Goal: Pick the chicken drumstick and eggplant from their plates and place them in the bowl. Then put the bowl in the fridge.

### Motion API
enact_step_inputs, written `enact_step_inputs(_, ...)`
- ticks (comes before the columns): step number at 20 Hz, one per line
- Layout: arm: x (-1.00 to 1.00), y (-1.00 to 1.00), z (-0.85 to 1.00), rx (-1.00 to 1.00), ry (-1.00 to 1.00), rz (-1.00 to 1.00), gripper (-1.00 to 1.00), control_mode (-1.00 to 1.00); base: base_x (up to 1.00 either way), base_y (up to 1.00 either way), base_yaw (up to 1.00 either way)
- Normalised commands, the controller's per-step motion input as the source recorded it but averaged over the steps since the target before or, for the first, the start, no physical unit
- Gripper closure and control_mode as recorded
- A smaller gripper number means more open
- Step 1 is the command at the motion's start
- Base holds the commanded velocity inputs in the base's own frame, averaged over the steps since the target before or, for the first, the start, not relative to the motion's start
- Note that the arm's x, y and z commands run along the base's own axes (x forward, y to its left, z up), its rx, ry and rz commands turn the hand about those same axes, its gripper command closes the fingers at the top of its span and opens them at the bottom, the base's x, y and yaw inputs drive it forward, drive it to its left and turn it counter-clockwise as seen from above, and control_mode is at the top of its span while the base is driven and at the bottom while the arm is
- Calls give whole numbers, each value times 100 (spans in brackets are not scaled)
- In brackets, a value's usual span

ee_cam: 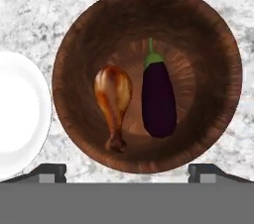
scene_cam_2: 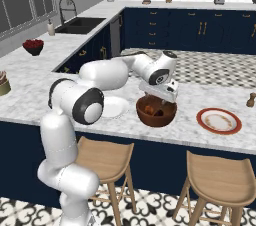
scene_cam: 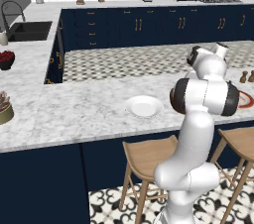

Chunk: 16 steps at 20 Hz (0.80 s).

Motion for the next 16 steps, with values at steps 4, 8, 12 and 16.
enact_step_inputs(4,-46,-8,16,2,9,-76,-100,-100,0,0,0)
enact_step_inputs(8,-45,-13,0,5,13,-71,-100,-100,0,0,0)
enact_step_inputs(12,-40,-43,0,29,9,-36,-100,-100,0,0,0)
enact_step_inputs(16,14,-17,-31,10,7,-5,-100,-100,0,0,0)
